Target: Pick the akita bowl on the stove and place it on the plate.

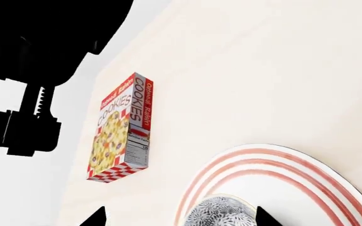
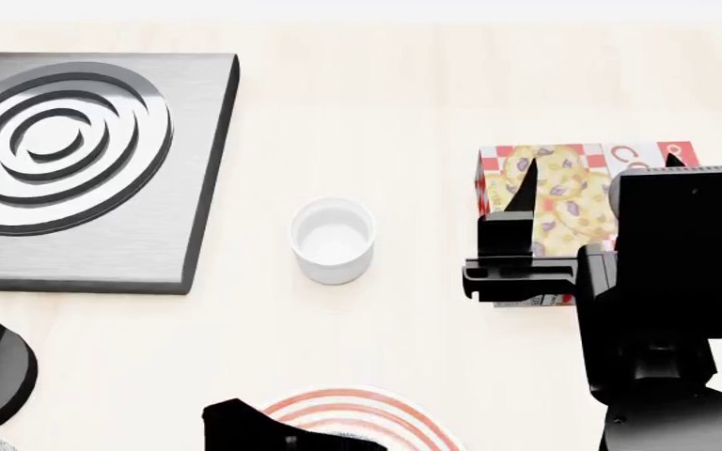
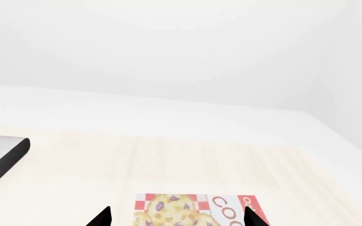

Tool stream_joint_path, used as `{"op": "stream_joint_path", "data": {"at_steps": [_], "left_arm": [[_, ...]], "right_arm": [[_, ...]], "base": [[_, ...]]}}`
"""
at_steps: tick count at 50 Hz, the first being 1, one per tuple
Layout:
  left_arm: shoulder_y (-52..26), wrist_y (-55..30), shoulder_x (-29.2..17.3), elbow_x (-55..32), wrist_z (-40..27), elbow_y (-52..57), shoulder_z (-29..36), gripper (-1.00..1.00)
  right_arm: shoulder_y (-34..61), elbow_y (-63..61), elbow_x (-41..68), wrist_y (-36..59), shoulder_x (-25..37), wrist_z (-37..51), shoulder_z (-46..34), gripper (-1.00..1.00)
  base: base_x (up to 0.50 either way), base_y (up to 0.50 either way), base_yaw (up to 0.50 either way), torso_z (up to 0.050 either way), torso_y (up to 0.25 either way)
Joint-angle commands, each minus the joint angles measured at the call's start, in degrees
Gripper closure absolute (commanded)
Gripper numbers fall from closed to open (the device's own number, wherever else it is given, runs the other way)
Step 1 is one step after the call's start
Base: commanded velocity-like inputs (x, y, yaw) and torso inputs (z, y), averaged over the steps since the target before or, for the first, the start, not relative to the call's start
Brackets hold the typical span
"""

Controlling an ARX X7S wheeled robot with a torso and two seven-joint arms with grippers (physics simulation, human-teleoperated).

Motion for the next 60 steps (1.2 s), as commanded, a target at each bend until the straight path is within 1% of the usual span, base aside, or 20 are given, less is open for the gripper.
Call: {"op": "stream_joint_path", "data": {"at_steps": [1,4,15,23,28,34,60], "left_arm": [[1.6,0.4,1.0,-2.1,0.5,-0.2,-6.4,-1.00],[2.0,1.1,0.5,-2.0,0.2,-0.4,-6.5,-1.00],[2.7,0.2,0.8,-7.2,0.1,0.1,-16.8,-1.00],[3.0,-0.4,1.2,-10.0,-0.5,0.4,-21.5,-1.00],[2.9,-0.2,0.9,-11.0,-0.7,0.2,-23.3,-1.00],[3.3,0.1,0.8,-13.6,-1.1,-0.4,-28.5,-1.00],[5.4,2.0,-0.6,-20.2,-3.4,-3.2,-40.3,-1.00]], "right_arm": [[0.0,0.6,-0.8,-0.8,-0.9,-0.9,1.1,-1.00],[0.0,0.8,-0.8,-0.9,-0.9,-0.9,1.1,-1.00],[0.1,0.9,-0.7,-0.9,-0.8,-0.8,1.0,-1.00],[0.0,0.8,-0.6,-1.0,-0.7,-0.7,0.9,-1.00],[0.1,0.8,-0.5,-1.0,-0.7,-0.6,0.8,-1.00],[0.0,0.6,-0.4,-0.9,-0.5,-0.5,0.8,-1.00],[0.1,0.9,-0.2,-1.3,-0.3,-0.3,0.4,-1.00]], "base": [[0.00,0.00,0.00,0.000,0.000],[0.00,0.00,0.00,0.000,0.000],[0.00,0.00,0.00,0.000,0.000],[0.00,0.00,0.00,0.000,0.000],[0.00,0.00,0.00,0.000,0.000],[0.00,0.00,0.00,0.000,0.000],[0.00,0.00,0.00,0.000,0.000]]}}
